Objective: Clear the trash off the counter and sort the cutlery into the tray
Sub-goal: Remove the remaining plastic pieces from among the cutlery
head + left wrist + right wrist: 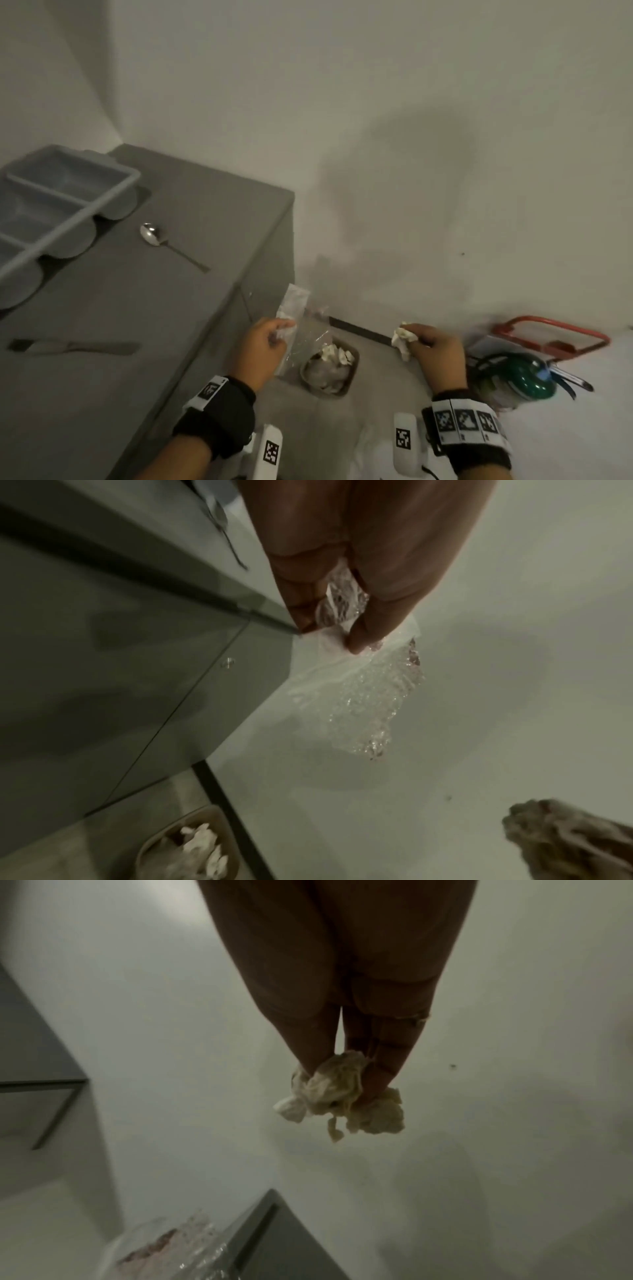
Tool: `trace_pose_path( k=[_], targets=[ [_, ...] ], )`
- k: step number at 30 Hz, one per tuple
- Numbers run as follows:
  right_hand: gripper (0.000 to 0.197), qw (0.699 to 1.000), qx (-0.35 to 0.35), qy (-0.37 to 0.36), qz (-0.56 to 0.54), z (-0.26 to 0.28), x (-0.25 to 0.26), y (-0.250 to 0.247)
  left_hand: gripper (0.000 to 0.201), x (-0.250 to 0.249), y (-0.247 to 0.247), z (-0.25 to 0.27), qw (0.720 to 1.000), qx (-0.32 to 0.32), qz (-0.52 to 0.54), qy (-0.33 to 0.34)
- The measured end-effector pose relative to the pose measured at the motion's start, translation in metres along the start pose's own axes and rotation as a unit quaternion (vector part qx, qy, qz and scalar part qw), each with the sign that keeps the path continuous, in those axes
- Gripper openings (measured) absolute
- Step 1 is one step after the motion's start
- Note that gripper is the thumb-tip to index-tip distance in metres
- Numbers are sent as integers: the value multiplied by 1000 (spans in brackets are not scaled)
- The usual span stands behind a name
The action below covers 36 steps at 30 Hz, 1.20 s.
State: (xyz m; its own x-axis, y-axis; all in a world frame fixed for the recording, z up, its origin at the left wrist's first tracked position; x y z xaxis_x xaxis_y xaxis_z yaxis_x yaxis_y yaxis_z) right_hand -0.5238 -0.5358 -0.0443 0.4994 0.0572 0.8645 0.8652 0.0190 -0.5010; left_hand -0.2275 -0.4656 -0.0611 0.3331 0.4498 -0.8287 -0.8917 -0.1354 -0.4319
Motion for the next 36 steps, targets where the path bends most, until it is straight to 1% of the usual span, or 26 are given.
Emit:
trace_pose_path(
  k=[2, 4, 6, 8, 10, 11, 12, 13, 15, 16, 18, 20, 21, 23, 25, 26, 27, 28, 30, 31, 32, 33, 34, 35, 36],
  targets=[
    [18, 999, -14, 37, 7, -9, -32, -6, 40, 8, 35, -33, 999, 30, -37, -15],
    [18, 997, -27, 72, 9, -18, -62, 1, 36, 26, 60, -67, 996, 49, -68, -32],
    [19, 995, -41, 92, 5, -31, -90, 11, 35, 53, 85, -105, 992, 70, -87, -65],
    [33, 994, -42, 101, -6, -45, -121, 24, 39, 92, 110, -142, 986, 79, -99, -111],
    [45, 992, -47, 116, -10, -53, -153, 38, 45, 130, 135, -175, 981, 79, -116, -134],
    [47, 991, -50, 123, -10, -57, -169, 44, 44, 150, 152, -190, 979, 85, -123, -141],
    [45, 990, -48, 130, -12, -60, -184, 52, 44, 169, 168, -203, 975, 97, -134, -151],
    [38, 990, -43, 135, -21, -64, -200, 61, 42, 187, 186, -214, 972, 108, -136, -158],
    [24, 990, -11, 139, -19, -68, -237, 84, 43, 224, 221, -237, 969, 122, -127, -173],
    [22, 991, 8, 136, -3, -68, -252, 93, 41, 238, 234, -244, 966, 129, -116, -191],
    [24, 991, 19, 129, 21, -71, -287, 109, 32, 271, 267, -261, 961, 145, -93, -218],
    [24, 991, 32, 122, 39, -74, -315, 125, 16, 294, 293, -277, 956, 160, -101, -226],
    [24, 991, 38, 121, 51, -75, -328, 131, 15, 312, 305, -286, 949, 168, -109, -241],
    [24, 990, 55, 114, 68, -74, -349, 144, 18, 343, 334, -300, 932, 191, -140, -273],
    [23, 989, 61, 106, 84, -74, -370, 157, 22, 372, 358, -306, 897, 246, -216, -296],
    [23, 988, 61, 109, 89, -73, -382, 164, 27, 389, 366, -312, 884, 256, -257, -295],
    [24, 988, 59, 114, 90, -71, -394, 170, 35, 404, 372, -320, 885, 251, -265, -289],
    [24, 987, 61, 114, 96, -69, -403, 176, 41, 412, 376, -321, 884, 251, -260, -297],
    [25, 986, 63, 119, 95, -65, -417, 187, 53, 459, 375, -331, 868, 241, -264, -345],
    [24, 987, 64, 122, 87, -63, -422, 193, 67, 484, 372, -335, 865, 220, -253, -374],
    [24, 986, 75, 124, 85, -62, -423, 199, 81, 494, 372, -331, 854, 230, -255, -392],
    [23, 986, 84, 121, 83, -61, -425, 206, 83, 494, 369, -330, 857, 231, -263, -379],
    [23, 985, 91, 120, 86, -63, -426, 211, 72, 478, 367, -330, 871, 237, -286, -321],
    [22, 985, 92, 117, 91, -65, -427, 216, 61, 456, 363, -329, 891, 227, -298, -257],
    [21, 984, 103, 113, 95, -66, -425, 223, 58, 431, 353, -326, 907, 203, -311, -197]
  ],
)
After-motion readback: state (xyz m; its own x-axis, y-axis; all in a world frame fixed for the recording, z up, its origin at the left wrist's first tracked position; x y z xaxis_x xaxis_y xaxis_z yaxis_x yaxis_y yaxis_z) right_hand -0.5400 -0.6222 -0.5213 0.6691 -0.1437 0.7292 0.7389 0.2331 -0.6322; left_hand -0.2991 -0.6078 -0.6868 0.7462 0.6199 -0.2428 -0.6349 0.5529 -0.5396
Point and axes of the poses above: each hand's wrist, its own z-axis away from the middle knuckle, its own y-axis out of the palm, x = y × z, the point moved 8 cm from there along -z, towards the middle knuckle, and after that the axes turned 10 degrees about -y, right-handed, at the moved point
